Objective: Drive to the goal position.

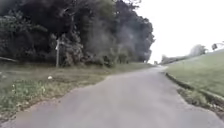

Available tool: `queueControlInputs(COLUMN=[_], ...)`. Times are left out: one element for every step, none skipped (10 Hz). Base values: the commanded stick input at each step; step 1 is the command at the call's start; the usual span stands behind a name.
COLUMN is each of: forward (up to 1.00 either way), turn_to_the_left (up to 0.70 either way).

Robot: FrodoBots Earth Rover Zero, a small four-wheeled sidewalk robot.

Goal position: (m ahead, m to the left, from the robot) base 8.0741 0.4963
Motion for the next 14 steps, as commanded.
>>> queueControlInputs(forward=[1.0, 1.0, 1.0, 1.0, 1.0, 1.0, 1.0, 1.0, 1.0, 1.0, 1.0, 1.0, 1.0, 1.0], turn_to_the_left=[-0.03, 0.0, 0.0, 0.0, 0.0, 0.0, 0.0, 0.0, -0.02, -0.08, -0.4, -0.4, -0.4, -0.4])
